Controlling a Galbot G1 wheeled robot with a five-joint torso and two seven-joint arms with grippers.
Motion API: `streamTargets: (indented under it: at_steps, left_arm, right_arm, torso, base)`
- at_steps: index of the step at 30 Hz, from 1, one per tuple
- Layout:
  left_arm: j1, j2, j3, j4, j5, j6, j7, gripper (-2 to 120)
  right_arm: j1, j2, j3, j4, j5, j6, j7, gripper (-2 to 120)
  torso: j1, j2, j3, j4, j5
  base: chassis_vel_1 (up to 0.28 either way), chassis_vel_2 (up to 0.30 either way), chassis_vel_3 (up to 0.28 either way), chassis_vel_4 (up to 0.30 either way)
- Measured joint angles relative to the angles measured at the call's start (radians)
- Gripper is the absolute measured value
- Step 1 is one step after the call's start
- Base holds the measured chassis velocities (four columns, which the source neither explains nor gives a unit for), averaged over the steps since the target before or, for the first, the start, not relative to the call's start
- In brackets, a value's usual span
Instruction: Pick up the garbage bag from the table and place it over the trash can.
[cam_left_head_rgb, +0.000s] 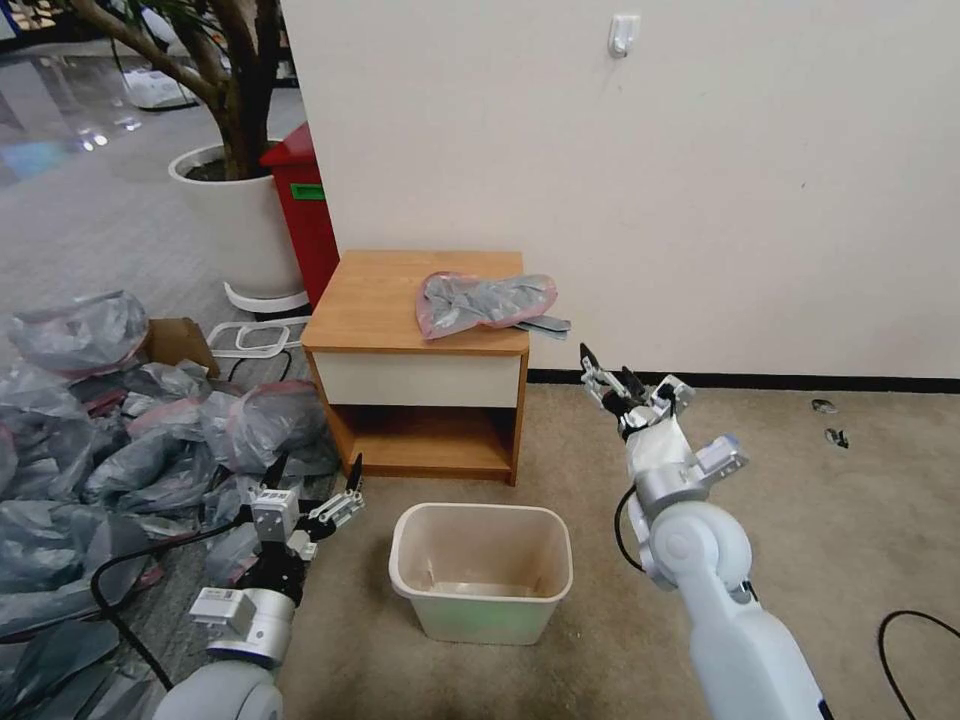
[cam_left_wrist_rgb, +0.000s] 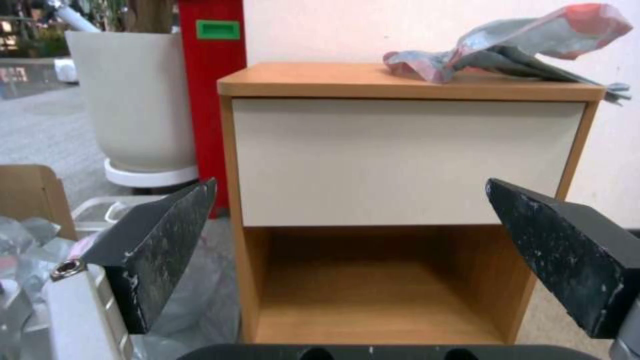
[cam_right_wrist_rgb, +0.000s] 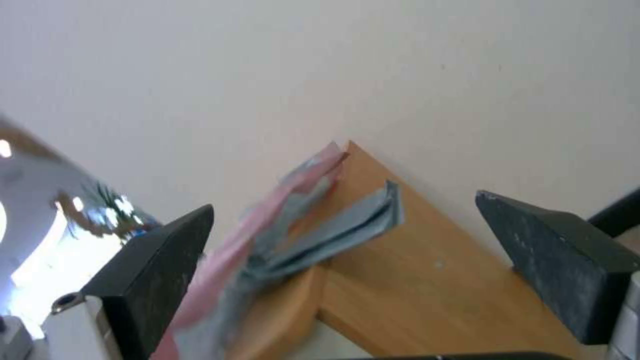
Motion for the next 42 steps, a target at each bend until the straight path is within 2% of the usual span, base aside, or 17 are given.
streamTargets:
  at_steps: [1,2,3,6,11,20,27,32,40,42]
  left_arm:
    - [0.0,0.0,0.0,0.0,0.0,0.0,0.0,100]
    - [0.002,-0.002,0.001,-0.002,0.006,0.0,-0.001,100]
    - [0.002,-0.003,0.001,-0.004,0.008,0.0,-0.001,100]
    - [0.004,-0.006,-0.002,-0.005,0.011,0.001,-0.003,100]
    - [0.007,-0.009,-0.005,-0.005,0.014,0.001,-0.004,100]
    - [0.017,-0.022,-0.02,-0.006,0.024,0.001,-0.021,100]
    - [0.019,-0.029,-0.025,-0.002,0.029,0.001,-0.027,100]
    - [0.017,-0.031,-0.03,0.006,0.031,0.002,-0.03,100]
    - [0.011,-0.037,-0.025,0.017,0.038,0.004,-0.035,100]
    - [0.011,-0.037,-0.026,0.018,0.038,0.004,-0.035,100]
  right_arm:
    - [0.0,0.0,0.0,0.0,0.0,0.0,0.0,100]
    - [0.039,0.005,-0.009,-0.023,0.102,0.012,0.04,100]
    - [0.063,0.008,-0.016,-0.04,0.14,0.019,0.059,100]
    - [0.121,0.018,-0.043,-0.086,0.191,0.022,0.11,100]
    - [0.16,0.03,-0.065,-0.136,0.202,0.024,0.12,100]
    - [0.277,0.068,-0.091,-0.33,0.207,0.052,0.11,100]
    - [0.328,0.091,-0.091,-0.42,0.202,0.064,0.085,99]
    - [0.358,0.112,-0.083,-0.454,0.204,0.064,0.07,90]
    - [0.379,0.15,-0.085,-0.482,0.202,0.063,0.056,57]
    - [0.379,0.151,-0.085,-0.484,0.2,0.064,0.054,54]
  torso:
    - [0.0,0.0,0.0,0.0,0.0]
    - [0.0,0.0,0.0,0.0001,0.0]
    - [0.0,0.0,0.0,0.0001,0.0]
    - [0.0,0.0,0.0,0.0001,0.0]
    - [0.0,0.0,0.0,0.0001,-0.0001]
    - [0.0,0.0,0.0,0.0001,0.0]
    - [0.0,0.0,0.0,0.0001,0.0]
    - [0.0,0.0,0.0,0.0002,-0.0001]
    - [0.0,0.0,0.0,0.0002,-0.0001]
    - [0.0,0.0,0.0,0.0002,-0.0001]
  base:
    - [0.0,0.0,0.0,0.0]
    - [0.0,0.0,0.0,0.0]
    - [0.0,0.0,0.0,0.0]
    - [0.0,0.0,0.0,0.0]
    - [0.0,0.0,0.0,0.0]
    - [0.0,0.0,0.0,0.0]
    - [0.0,0.0,0.0,0.0]
    - [0.0,0.0,0.0,0.0]
    - [0.0,0.0,0.0,0.0]
    - [0.0,0.0,0.0,0.0]
